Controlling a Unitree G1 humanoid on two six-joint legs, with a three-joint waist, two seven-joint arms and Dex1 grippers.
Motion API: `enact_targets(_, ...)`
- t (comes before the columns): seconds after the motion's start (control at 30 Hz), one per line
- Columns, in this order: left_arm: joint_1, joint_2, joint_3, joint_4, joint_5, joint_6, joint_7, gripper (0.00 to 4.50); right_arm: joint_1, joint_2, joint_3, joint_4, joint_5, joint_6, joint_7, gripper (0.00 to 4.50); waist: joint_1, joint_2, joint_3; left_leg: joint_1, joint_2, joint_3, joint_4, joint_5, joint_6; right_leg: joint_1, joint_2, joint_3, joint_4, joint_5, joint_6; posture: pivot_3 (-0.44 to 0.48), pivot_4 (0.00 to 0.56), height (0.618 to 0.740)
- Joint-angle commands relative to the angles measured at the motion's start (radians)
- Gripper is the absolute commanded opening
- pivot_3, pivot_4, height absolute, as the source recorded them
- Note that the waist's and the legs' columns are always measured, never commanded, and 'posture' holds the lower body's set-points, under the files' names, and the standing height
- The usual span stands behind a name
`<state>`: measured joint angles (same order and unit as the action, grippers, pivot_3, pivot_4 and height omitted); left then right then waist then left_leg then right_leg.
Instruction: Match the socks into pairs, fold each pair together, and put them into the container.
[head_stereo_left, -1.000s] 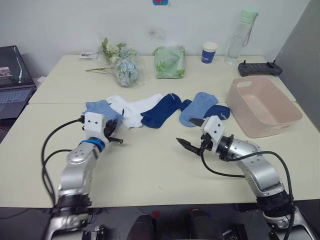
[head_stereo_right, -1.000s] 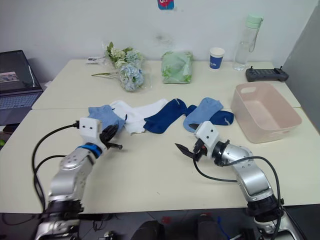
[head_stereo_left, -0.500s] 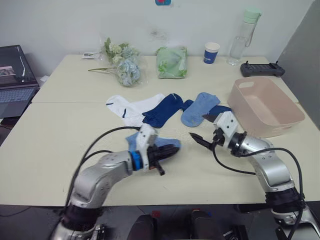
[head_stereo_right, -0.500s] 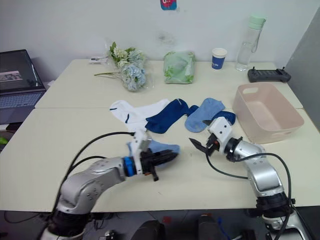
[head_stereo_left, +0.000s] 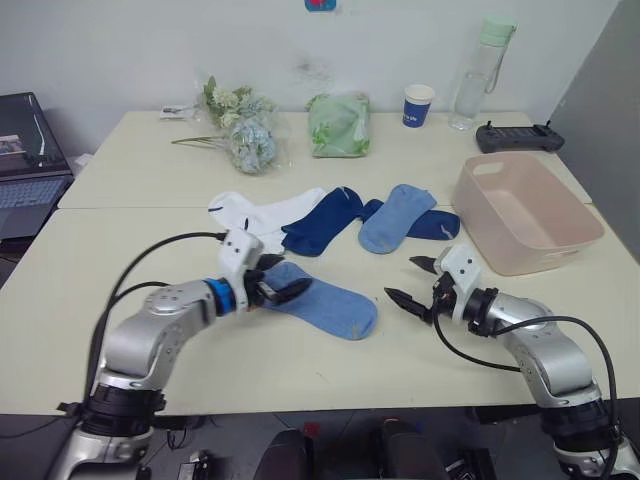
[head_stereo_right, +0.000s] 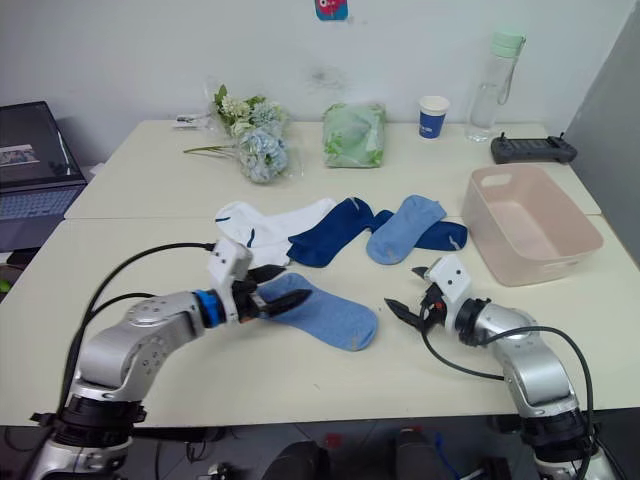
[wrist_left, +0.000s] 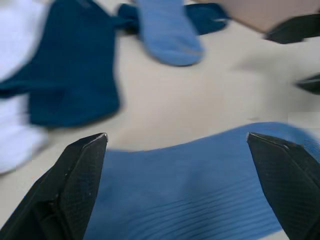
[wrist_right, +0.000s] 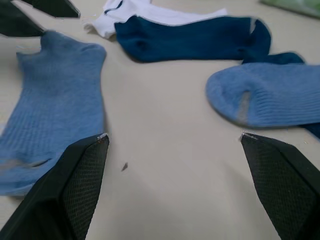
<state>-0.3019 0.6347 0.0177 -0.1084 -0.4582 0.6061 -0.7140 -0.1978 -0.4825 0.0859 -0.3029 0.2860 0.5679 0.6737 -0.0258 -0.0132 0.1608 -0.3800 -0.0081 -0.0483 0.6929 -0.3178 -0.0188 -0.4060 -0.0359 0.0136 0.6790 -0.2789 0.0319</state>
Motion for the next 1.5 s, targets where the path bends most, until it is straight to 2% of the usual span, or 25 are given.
enact_targets(0.03,-0.040,0.039,-0.003,0.133,0.094,-0.142,-0.050,4.48,0.027,0.012,0.000,-0.131,0.110,0.192,-0.016,4.50,0.004,0.000,0.000,0.000,0.000,0.000,0.000,0.000,0.000,0.000,0.000,0.000,0.000,0.000,0.000,0.000,0.150,0.740)
enact_targets(0.17,-0.091,0.041,-0.014,0.288,0.155,-0.225,-0.078,4.48,0.045,-0.028,0.048,-0.180,0.139,0.328,-0.012,4.50,0.007,0.000,0.000,-0.001,-0.001,0.000,0.000,0.000,0.000,0.000,-0.001,-0.001,-0.001,0.000,0.000,0.000,0.150,0.740)
enact_targets(0.33,-0.120,0.018,-0.043,0.383,0.196,-0.292,-0.140,4.48,0.006,0.030,0.046,-0.159,0.170,0.402,-0.069,4.50,0.003,-0.001,0.000,0.000,0.000,-0.001,0.000,0.000,0.000,0.000,0.000,-0.001,0.000,0.000,0.000,0.000,0.150,0.740)
enact_targets(0.47,-0.110,0.017,-0.052,0.372,0.197,-0.287,-0.183,3.27,0.006,0.048,0.042,-0.155,0.177,0.403,-0.088,3.24,-0.001,-0.001,0.000,-0.001,0.000,0.000,0.000,0.000,0.000,0.000,0.000,-0.001,0.000,0.000,0.000,0.000,0.150,0.740)
enact_targets(0.77,-0.048,0.018,-0.033,0.269,0.168,-0.220,-0.214,0.39,-0.006,0.043,0.015,-0.145,0.191,0.403,-0.095,0.05,-0.001,-0.001,0.000,-0.001,0.000,-0.001,0.000,0.000,0.001,0.000,0.000,-0.001,0.000,0.000,0.000,0.000,0.150,0.740)
enact_targets(0.8,-0.039,0.018,-0.030,0.253,0.158,-0.207,-0.218,0.08,-0.013,0.043,0.011,-0.136,0.188,0.398,-0.097,0.00,-0.001,-0.001,0.000,-0.001,0.000,-0.001,0.000,0.000,0.001,0.000,0.000,-0.001,0.000,0.000,0.000,0.000,0.150,0.740)
enact_targets(0.83,-0.029,0.018,-0.028,0.234,0.151,-0.193,-0.220,0.03,-0.018,0.038,0.007,-0.127,0.186,0.392,-0.092,0.00,-0.001,-0.001,0.000,-0.001,0.000,-0.001,0.000,0.000,0.001,0.000,0.000,-0.001,0.000,0.000,0.000,0.000,0.150,0.740)
enact_targets(0.97,0.015,0.010,-0.010,0.150,0.121,-0.113,-0.187,0.03,-0.038,0.001,-0.010,-0.088,0.173,0.361,-0.069,0.00,-0.001,-0.001,0.000,-0.001,0.000,0.000,0.000,0.000,0.001,0.000,0.000,-0.001,0.000,0.000,0.000,0.000,0.150,0.740)
enact_targets(1.07,0.089,-0.007,0.019,0.011,0.066,0.000,-0.135,0.03,-0.085,-0.019,-0.017,-0.035,0.152,0.324,-0.066,0.00,-0.002,-0.001,0.000,-0.001,0.000,0.000,0.000,0.000,0.001,0.000,0.000,0.000,0.000,0.000,0.000,0.000,0.150,0.740)
enact_targets(1.2,0.203,-0.109,0.081,-0.284,-0.103,0.238,0.019,0.03,-0.205,-0.005,0.019,0.101,0.082,0.219,-0.071,0.00,-0.006,-0.001,0.000,0.000,0.000,0.000,0.000,0.000,0.001,0.000,-0.001,0.000,0.001,0.000,0.000,0.000,0.150,0.740)
enact_targets(1.27,0.264,-0.132,0.055,-0.406,-0.122,0.310,0.080,0.03,-0.277,0.023,0.057,0.188,0.038,0.156,-0.064,0.00,-0.008,-0.001,0.000,-0.001,0.001,0.000,0.000,0.000,0.001,0.000,-0.001,0.000,0.001,0.000,0.000,0.000,0.150,0.740)
enact_targets(1.4,0.324,-0.210,0.016,-0.487,-0.103,0.341,0.209,0.03,-0.391,0.103,0.106,0.350,-0.029,0.051,-0.062,0.00,-0.005,-0.001,0.000,0.001,0.001,-0.001,0.000,0.000,0.001,0.000,0.000,0.000,0.002,0.000,0.000,0.000,0.150,0.740)
enact_targets(1.5,0.341,-0.267,0.000,-0.501,-0.092,0.332,0.278,0.03,-0.426,0.125,0.132,0.417,-0.064,-0.003,-0.037,0.00,-0.002,-0.001,0.000,0.000,0.001,0.000,0.000,0.000,0.000,0.000,0.000,0.000,0.001,0.000,0.000,0.000,0.150,0.740)
